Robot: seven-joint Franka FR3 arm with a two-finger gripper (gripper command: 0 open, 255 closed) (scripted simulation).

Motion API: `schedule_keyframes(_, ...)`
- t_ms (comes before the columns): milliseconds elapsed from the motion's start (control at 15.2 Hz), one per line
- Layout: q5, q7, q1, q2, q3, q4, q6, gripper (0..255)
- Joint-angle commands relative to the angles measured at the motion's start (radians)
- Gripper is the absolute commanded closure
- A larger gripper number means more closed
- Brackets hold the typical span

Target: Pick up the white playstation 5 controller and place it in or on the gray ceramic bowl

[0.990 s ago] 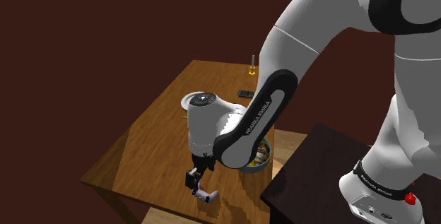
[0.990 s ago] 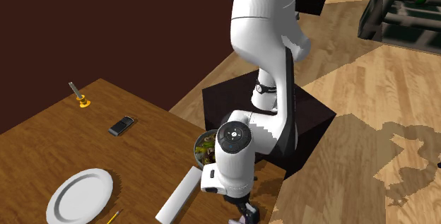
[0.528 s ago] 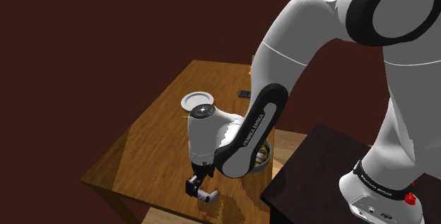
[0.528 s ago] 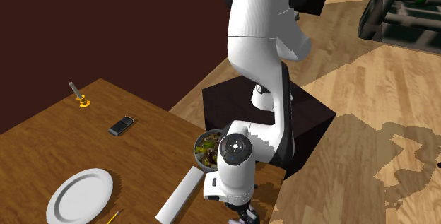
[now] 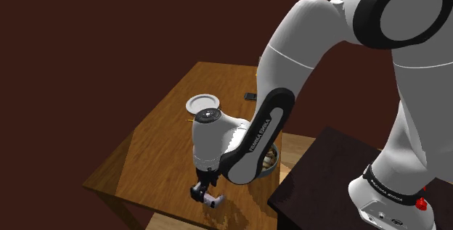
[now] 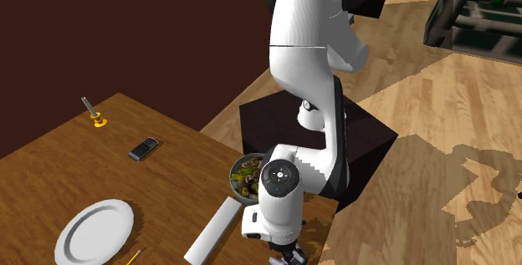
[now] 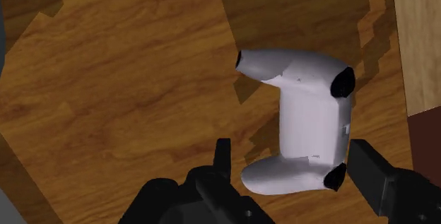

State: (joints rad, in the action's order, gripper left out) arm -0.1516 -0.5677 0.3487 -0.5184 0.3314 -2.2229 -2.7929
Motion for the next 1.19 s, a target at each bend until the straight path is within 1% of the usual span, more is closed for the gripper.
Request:
schedule_keyframes(0,0.0,0.0,-0.001,-0.002,-0.003,-0.003,0.005,255)
schedule_keyframes(198,0.0,0.001,-0.003,-0.002,-0.002,-0.003,0.005,255)
schedule_keyframes(264,0.002,-0.001,0.0,-0.003,-0.001,0.01,0.017,255)
schedule_keyframes(462,-0.002,-0.015,0.013,-0.003,-0.005,0.001,0.006,255)
schedule_keyframes(528,0.0,0.0,-0.001,-0.002,-0.003,-0.003,0.005,255)
schedule_keyframes(990,0.04,0.022,-0.038,0.087,0.043,-0.021,0.076,255)
schedule_keyframes(1056,0.035,0.02,-0.035,0.078,0.039,-0.02,0.064,255)
schedule_keyframes(1122,0.035,0.02,-0.035,0.078,0.039,-0.02,0.064,0)
